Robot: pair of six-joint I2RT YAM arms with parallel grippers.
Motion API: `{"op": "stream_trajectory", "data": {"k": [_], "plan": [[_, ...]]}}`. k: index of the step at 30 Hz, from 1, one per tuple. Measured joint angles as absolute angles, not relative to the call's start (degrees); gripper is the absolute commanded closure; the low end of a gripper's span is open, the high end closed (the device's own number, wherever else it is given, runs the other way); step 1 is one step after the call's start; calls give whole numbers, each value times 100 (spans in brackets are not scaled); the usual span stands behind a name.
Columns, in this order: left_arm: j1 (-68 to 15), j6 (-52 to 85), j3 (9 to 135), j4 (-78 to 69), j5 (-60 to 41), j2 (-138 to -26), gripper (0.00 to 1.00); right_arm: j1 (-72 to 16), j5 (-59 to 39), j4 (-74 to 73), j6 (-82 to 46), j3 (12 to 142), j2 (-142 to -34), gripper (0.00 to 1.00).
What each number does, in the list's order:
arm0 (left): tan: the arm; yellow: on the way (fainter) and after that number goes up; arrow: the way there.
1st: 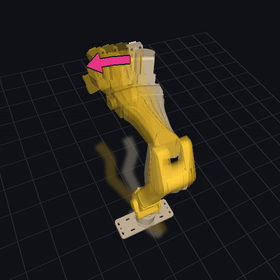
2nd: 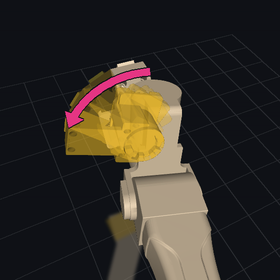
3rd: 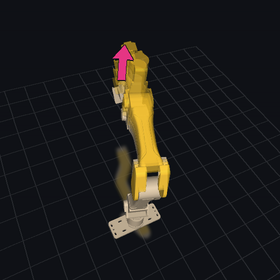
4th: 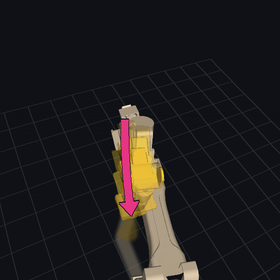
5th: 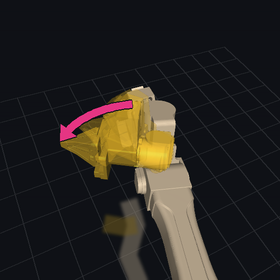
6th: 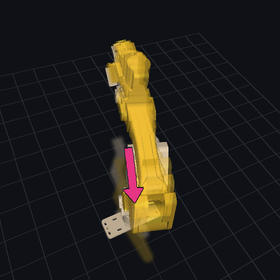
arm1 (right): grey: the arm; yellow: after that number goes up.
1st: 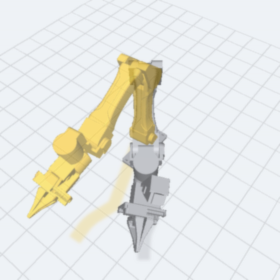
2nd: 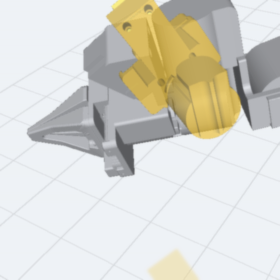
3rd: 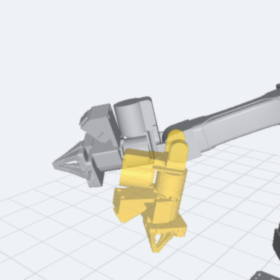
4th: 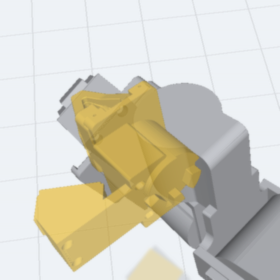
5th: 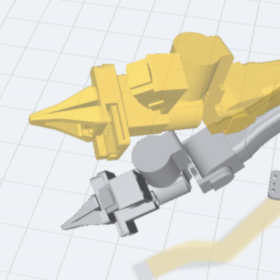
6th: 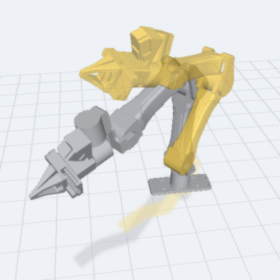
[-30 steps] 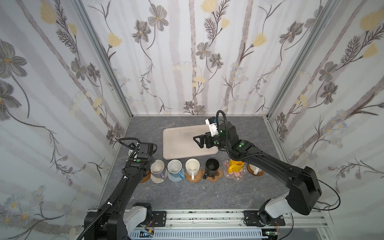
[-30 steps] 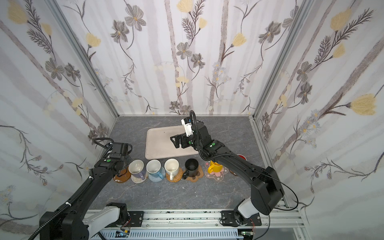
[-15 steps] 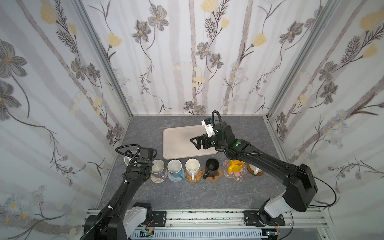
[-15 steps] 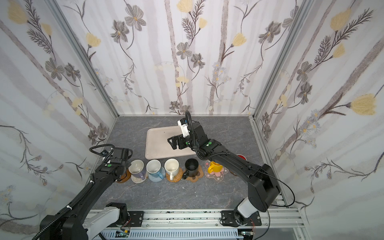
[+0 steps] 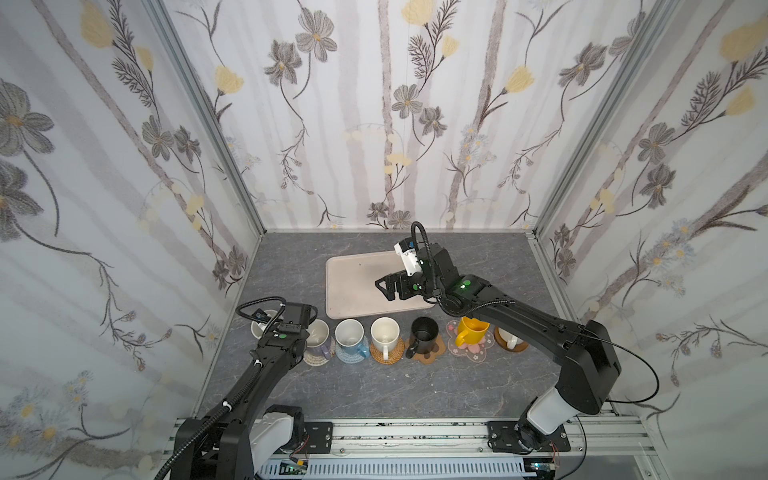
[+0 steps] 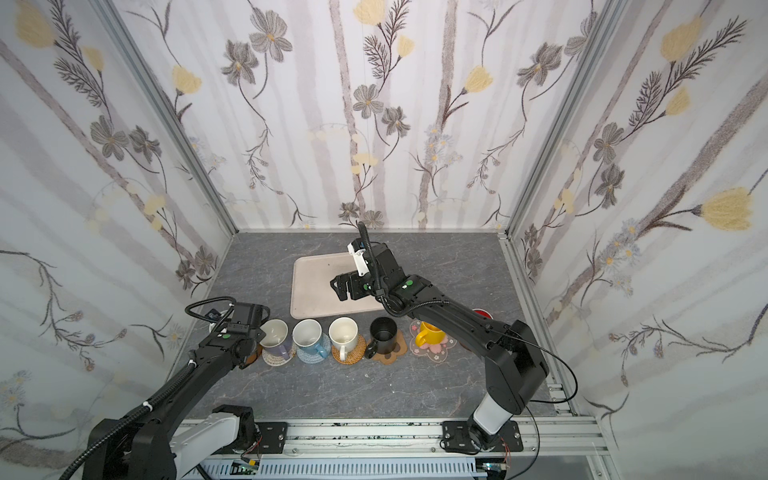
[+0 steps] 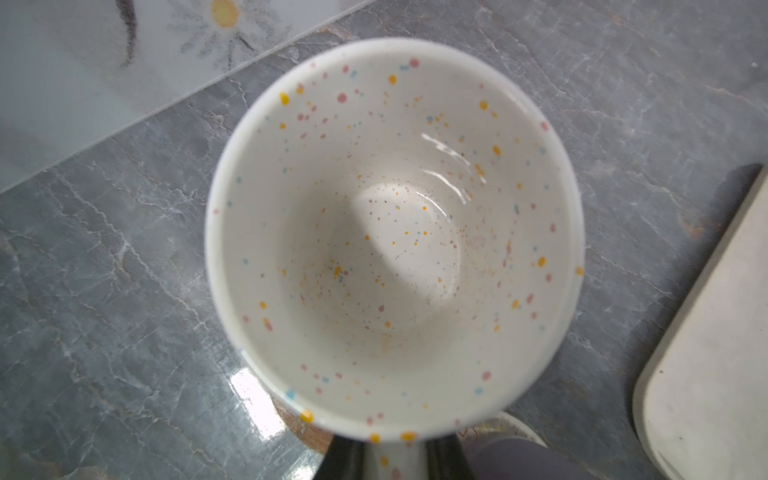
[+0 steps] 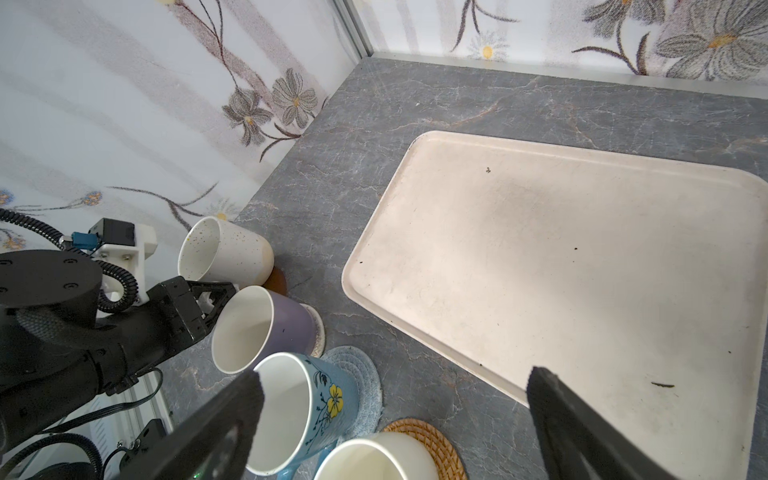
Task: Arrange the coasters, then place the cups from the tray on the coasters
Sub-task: 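Carry the speckled white mug off the tray toward the coaster row with the left gripper, then lower the speckled white mug onto the brown coaster beside the lavender mug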
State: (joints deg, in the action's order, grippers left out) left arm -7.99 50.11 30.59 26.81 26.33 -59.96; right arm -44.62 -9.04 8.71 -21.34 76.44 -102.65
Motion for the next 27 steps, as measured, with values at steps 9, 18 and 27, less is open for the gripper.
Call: {"op": "stream_trajectory", "data": {"k": [9,18,27], "plan": [[-928,5013,2860,2620,2491,-5682,100,-4547,-856,1037,-2132,7828,-10368,0],[-1035,5179,2803,2853,2381,-5310,100,-4613,-731,1048,-2112,7830,-10368,0],[-1245,5417,2799,3039,2436,-5286,100,-4650,-711,1048,-2110,7832,-10368,0]]}}
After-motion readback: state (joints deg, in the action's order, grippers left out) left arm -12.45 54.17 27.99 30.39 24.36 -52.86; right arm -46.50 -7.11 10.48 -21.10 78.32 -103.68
